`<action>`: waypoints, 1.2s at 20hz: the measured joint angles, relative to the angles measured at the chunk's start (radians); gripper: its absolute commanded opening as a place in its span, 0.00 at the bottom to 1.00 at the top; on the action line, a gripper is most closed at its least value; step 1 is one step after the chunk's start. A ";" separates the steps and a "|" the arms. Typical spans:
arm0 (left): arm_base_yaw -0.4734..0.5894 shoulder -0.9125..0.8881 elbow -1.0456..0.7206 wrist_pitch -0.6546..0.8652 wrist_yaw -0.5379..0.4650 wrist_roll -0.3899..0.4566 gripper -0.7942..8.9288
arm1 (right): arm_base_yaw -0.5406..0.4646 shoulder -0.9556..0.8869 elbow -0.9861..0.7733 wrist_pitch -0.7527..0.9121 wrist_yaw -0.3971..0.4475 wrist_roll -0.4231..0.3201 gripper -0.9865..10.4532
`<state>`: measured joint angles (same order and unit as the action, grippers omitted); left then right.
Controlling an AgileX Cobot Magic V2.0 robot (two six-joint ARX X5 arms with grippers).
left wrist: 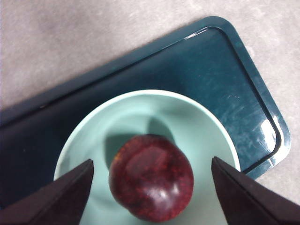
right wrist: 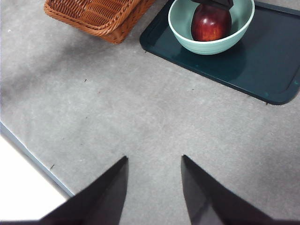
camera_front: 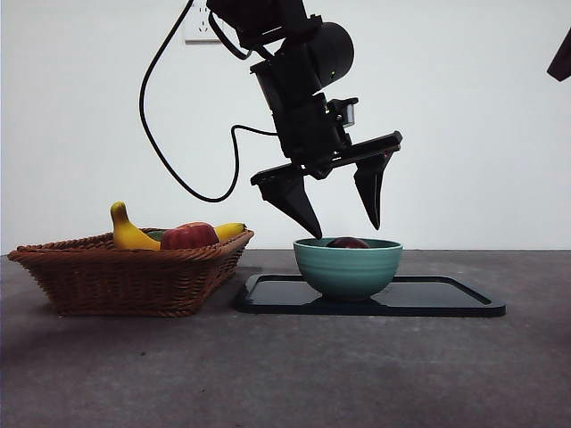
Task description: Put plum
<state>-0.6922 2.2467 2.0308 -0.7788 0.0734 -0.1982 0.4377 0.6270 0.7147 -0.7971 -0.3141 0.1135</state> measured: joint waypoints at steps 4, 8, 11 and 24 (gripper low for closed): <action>-0.005 0.029 0.007 0.003 -0.001 0.018 0.49 | 0.000 0.000 0.000 0.000 0.000 0.000 0.24; -0.019 0.058 0.007 -0.005 -0.005 0.028 0.49 | 0.000 0.000 0.000 -0.001 0.000 0.000 0.24; -0.022 0.058 0.007 -0.018 -0.040 0.033 0.44 | 0.000 0.000 0.000 -0.001 0.002 0.000 0.24; -0.022 0.058 0.437 -0.329 -0.048 0.085 0.36 | 0.000 0.000 0.000 -0.006 0.004 0.000 0.24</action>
<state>-0.7139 2.3047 2.4680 -1.1080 0.0250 -0.1131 0.4377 0.6270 0.7147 -0.8028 -0.3099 0.1135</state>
